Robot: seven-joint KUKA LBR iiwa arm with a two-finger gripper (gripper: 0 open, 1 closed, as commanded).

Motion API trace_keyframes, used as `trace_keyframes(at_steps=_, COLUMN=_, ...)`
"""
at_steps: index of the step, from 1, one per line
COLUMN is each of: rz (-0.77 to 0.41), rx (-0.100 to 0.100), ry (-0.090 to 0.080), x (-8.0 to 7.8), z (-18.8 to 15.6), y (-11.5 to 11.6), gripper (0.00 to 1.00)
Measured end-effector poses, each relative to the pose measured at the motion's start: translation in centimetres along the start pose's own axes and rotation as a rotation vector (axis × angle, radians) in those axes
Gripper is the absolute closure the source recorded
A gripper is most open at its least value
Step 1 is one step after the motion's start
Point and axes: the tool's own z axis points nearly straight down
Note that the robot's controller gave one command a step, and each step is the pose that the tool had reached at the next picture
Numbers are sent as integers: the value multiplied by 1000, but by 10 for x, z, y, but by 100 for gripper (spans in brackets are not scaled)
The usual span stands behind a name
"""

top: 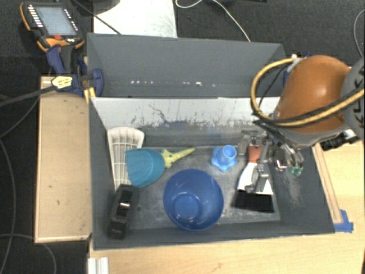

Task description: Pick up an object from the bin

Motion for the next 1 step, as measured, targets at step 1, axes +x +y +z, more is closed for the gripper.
trace_keyframes(at_steps=1, rz=-1, rx=0, ry=-8, x=-2, z=-4, y=0, gripper=0)
